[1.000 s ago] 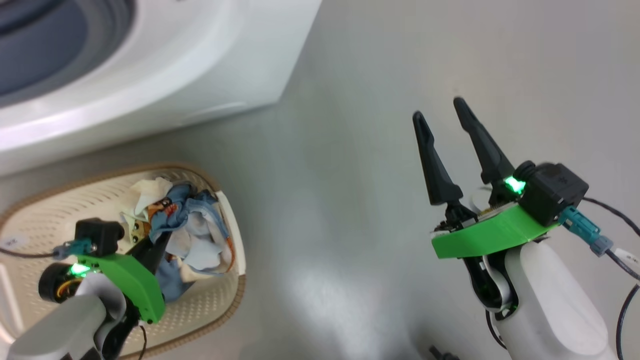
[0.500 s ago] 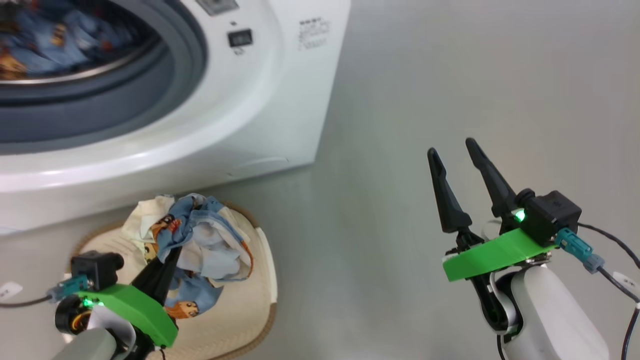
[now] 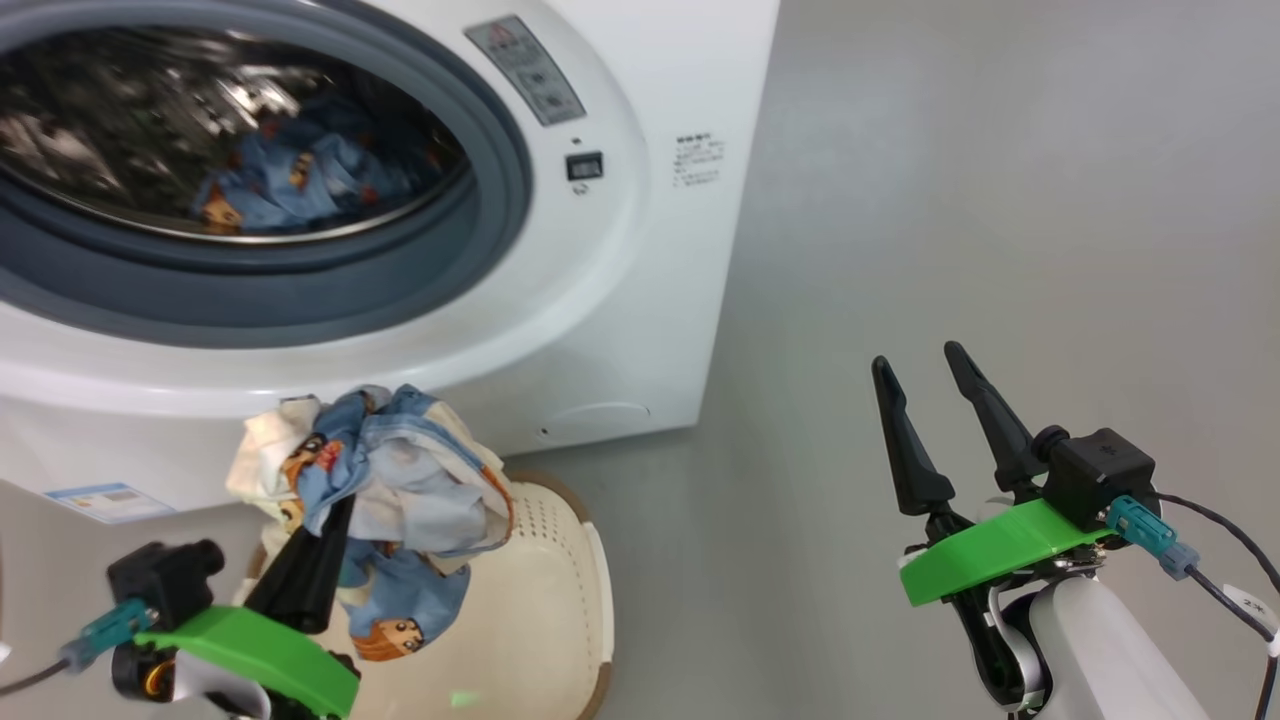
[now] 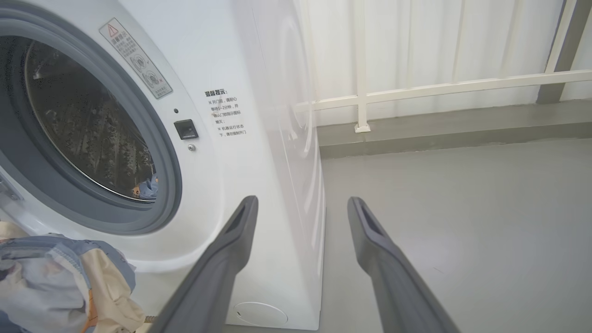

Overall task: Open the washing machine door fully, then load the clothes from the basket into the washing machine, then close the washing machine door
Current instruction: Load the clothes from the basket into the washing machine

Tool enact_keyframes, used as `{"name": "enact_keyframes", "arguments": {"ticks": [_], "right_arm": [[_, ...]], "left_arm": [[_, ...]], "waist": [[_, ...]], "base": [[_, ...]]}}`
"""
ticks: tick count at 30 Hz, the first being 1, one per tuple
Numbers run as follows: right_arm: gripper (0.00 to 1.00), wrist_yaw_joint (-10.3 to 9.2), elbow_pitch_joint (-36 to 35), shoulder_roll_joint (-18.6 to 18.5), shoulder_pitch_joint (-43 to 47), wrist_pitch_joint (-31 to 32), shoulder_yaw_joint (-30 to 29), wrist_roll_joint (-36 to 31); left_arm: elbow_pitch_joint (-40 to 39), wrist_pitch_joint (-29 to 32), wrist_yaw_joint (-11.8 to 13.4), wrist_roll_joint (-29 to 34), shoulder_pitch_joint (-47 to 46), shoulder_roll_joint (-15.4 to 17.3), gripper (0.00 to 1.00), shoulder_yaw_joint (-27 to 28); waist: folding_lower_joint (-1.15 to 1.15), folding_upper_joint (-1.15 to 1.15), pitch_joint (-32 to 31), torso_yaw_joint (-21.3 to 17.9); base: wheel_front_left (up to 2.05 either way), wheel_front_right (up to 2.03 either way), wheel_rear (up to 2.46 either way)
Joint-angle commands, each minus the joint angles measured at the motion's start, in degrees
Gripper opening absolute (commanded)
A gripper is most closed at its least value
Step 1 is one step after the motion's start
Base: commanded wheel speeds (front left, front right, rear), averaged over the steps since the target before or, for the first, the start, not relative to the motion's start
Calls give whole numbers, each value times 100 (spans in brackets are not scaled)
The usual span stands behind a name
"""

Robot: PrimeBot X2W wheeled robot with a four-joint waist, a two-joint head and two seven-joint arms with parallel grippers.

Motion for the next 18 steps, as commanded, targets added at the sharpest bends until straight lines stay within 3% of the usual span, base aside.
{"name": "enact_keyframes", "arguments": {"ticks": [1, 18], "right_arm": [[100, 26, -95, 17, 70, -46, 91, -40], [100, 26, -86, -84, 310, -46, 3, 18]], "left_arm": [[-255, -77, -11, 146, 78, 135, 0, 422], [-1569, -77, -11, 1224, 801, -155, 0, 1996]], "waist": [[1, 0, -300, 203], [1, 0, -640, 278]], "base": [[0, 0, 0], [0, 0, 0]]}}
